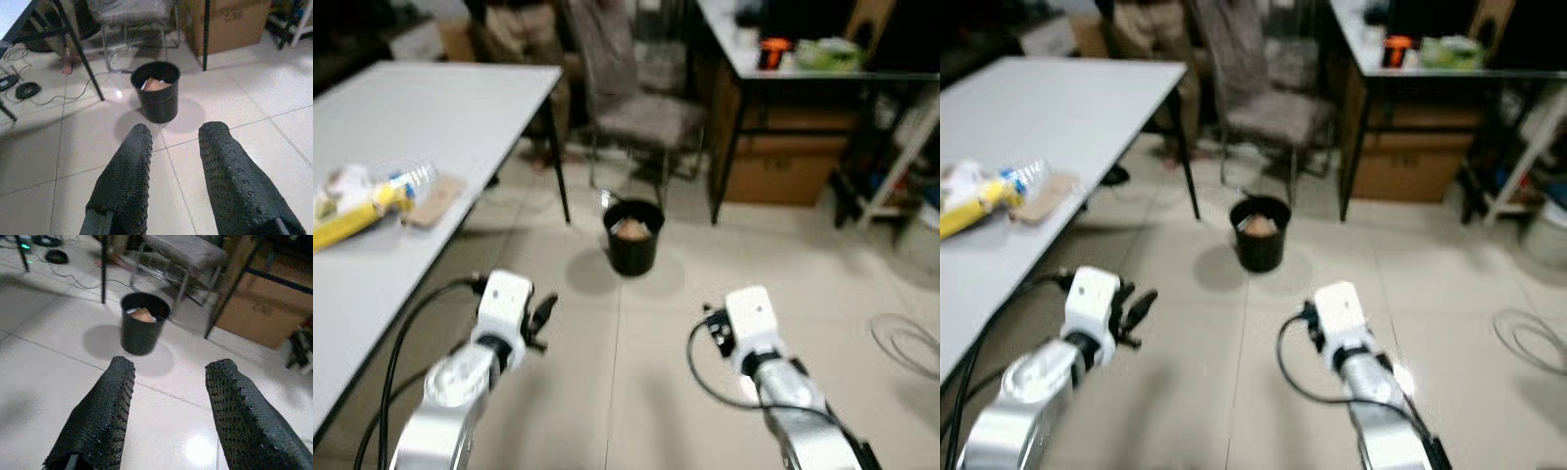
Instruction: Picking trash to rubbish bin
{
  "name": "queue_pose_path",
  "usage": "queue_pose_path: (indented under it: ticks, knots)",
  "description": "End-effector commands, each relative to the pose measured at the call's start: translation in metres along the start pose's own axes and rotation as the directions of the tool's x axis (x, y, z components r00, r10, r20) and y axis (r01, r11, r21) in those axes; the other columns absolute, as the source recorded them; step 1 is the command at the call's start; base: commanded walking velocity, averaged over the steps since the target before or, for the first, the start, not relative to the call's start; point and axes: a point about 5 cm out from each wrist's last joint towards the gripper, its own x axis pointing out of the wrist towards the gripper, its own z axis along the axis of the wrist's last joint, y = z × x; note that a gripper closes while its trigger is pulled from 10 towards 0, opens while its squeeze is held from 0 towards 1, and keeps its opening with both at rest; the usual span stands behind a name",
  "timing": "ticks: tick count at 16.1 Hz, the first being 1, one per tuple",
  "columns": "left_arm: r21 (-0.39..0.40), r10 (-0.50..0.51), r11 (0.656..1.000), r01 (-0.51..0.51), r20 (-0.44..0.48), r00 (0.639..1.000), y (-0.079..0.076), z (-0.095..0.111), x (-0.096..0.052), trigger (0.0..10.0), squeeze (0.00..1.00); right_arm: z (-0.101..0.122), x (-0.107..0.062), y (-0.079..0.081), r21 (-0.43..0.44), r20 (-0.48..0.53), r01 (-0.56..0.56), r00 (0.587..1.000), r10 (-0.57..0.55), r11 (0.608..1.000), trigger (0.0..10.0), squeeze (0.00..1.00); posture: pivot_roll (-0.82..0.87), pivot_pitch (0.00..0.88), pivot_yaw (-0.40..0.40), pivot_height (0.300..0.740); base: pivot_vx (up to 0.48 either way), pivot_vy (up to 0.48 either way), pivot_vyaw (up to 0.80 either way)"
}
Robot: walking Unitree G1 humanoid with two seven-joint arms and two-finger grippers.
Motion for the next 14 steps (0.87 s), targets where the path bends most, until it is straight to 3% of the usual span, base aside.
queue_pose_path:
  ticks: [1,5,8,13,14]
  knots:
    - [0.010,0.021,1.000,-0.021,0.017,1.000,0.003,0.003,-0.001,10.0,0.00,0.007,0.002,0.004,0.023,0.034,-0.035,0.999,0.034,0.999,10.0,0.00,-0.04,0.000,0.012,0.740,0.000,0.000,0.00]
    - [0.021,0.099,0.995,-0.102,0.092,0.991,0.007,0.015,0.000,10.0,0.00,0.024,0.000,0.012,-0.001,0.127,-0.106,0.986,0.105,0.994,10.0,0.00,-0.04,0.000,0.016,0.740,0.000,0.000,0.80]
    - [0.029,0.247,0.966,-0.258,0.198,0.949,0.020,0.031,0.002,10.0,0.00,0.037,0.003,0.009,0.025,0.193,-0.101,0.977,0.094,0.995,10.0,0.00,-0.04,0.000,0.009,0.740,0.000,0.000,0.80]
    - [-0.012,0.246,0.968,-0.250,0.237,0.940,0.020,0.041,0.002,10.0,0.00,0.042,0.007,0.010,0.018,0.205,-0.120,0.972,0.114,0.993,10.0,0.00,-0.05,0.000,0.004,0.740,0.000,0.000,0.80]
    - [0.009,0.209,0.976,-0.219,0.268,0.940,0.015,0.050,0.006,10.0,0.00,0.047,0.008,0.009,0.020,0.225,-0.125,0.967,0.118,0.992,10.0,0.00,-0.05,0.000,-0.003,0.740,0.000,0.000,0.80]
